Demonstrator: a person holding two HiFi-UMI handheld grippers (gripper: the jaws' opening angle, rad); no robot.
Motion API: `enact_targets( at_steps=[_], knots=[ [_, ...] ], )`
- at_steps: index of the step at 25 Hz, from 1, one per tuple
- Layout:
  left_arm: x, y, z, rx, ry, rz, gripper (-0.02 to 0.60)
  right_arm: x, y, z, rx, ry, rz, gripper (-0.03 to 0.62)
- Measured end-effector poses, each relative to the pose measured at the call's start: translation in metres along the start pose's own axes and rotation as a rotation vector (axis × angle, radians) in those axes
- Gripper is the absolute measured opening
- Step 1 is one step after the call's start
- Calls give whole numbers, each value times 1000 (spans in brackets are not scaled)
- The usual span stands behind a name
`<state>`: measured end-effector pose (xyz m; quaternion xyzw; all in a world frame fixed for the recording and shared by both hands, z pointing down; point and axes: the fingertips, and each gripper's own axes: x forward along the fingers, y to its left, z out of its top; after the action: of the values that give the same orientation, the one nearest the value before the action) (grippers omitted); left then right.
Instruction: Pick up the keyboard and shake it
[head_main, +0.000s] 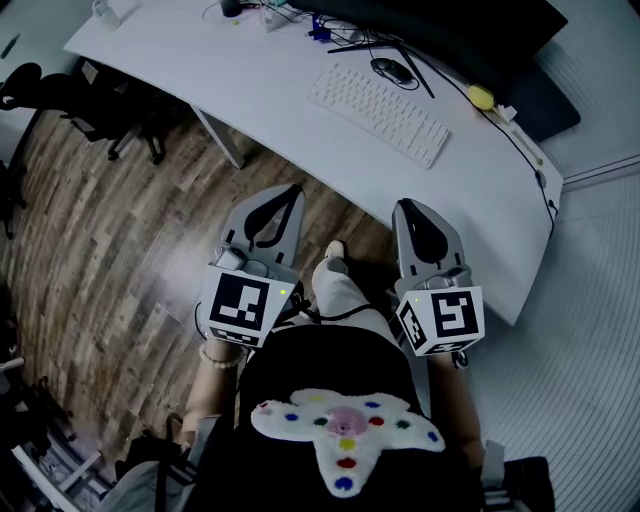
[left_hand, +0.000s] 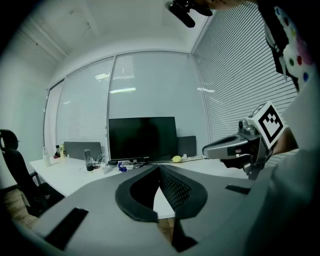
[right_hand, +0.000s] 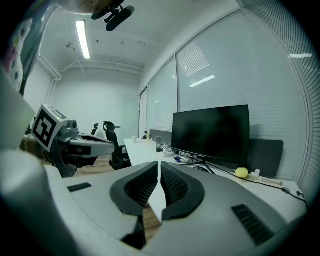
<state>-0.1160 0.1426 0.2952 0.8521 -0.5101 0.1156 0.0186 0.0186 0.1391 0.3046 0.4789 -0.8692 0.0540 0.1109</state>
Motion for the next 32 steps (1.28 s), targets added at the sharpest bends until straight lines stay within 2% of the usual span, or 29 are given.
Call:
enact_targets(
  at_steps=[12,19,25,32],
  knots=[
    [115,53,15,-37,36,71,17,108,-87,18,1,31,79,43],
    [158,64,22,-48,53,76,17,137,-121,20,23,50,83,43],
    [177,64,26,-47,67,51,17,136,-142,10,56,79,42,43],
    [202,62,24,-44,77,-16,17,133,-172,-12,108,122,-71,43]
  ],
)
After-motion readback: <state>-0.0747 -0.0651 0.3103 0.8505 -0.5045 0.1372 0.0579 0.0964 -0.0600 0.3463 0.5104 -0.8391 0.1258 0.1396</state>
